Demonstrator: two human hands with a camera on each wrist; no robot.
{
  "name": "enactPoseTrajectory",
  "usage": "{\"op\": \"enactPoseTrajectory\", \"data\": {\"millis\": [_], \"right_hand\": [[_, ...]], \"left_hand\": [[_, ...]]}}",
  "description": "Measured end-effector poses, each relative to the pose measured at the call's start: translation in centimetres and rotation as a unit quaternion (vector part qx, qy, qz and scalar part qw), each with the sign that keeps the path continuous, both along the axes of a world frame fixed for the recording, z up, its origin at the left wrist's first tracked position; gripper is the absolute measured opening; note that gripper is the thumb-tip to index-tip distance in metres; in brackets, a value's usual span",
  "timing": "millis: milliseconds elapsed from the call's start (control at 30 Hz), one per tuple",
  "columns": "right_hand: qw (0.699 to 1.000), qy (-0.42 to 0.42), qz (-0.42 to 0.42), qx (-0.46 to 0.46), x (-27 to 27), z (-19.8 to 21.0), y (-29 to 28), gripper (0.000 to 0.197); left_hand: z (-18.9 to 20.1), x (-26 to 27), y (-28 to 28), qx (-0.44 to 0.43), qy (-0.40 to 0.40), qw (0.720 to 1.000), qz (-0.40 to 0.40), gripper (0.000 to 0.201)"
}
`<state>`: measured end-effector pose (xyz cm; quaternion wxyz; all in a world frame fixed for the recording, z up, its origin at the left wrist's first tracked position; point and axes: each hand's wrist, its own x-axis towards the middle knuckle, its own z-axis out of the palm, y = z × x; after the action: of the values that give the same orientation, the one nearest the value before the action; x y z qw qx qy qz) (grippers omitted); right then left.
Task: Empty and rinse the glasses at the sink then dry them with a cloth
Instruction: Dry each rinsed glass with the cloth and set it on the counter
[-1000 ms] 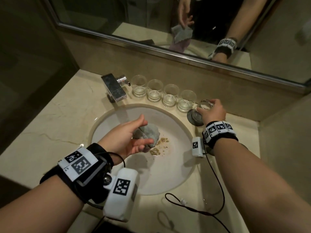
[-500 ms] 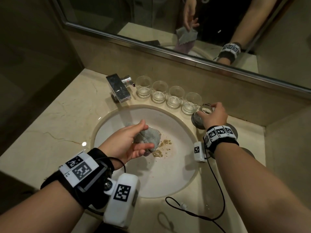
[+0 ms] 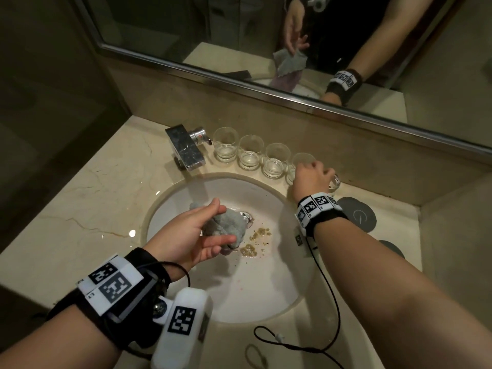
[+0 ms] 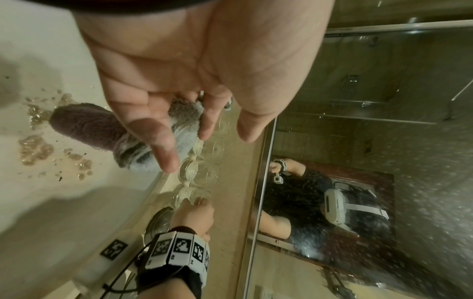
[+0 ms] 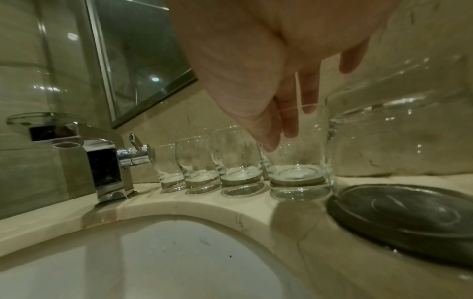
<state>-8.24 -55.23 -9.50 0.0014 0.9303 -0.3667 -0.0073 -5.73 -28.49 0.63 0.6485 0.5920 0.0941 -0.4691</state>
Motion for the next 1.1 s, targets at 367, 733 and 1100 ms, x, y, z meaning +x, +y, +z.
{"op": "enactPoseTrajectory", "data": {"millis": [367,733,1100], "right_hand": [[1.000,-0.016,-0.018,0.002,0.1,0.6,-0.3,0.026],[0.989,-0.146,-0.014,-0.032,-1.1,5.3,1.1,0.023],[0.920,-0.364,-0.032,0.140,-3.6,10.4,8.3,0.002]], "left_hand": [[-0.2,0.6,1.0,-0.004,-0.005,1.000,0.015,0.037],[0.5,0.8,0.3,-0.029,-0.009,0.999,-0.019,0.032],[2.3,1.6,0.9,-0.048,-0.035,0.997,-0.049,0.043]]}}
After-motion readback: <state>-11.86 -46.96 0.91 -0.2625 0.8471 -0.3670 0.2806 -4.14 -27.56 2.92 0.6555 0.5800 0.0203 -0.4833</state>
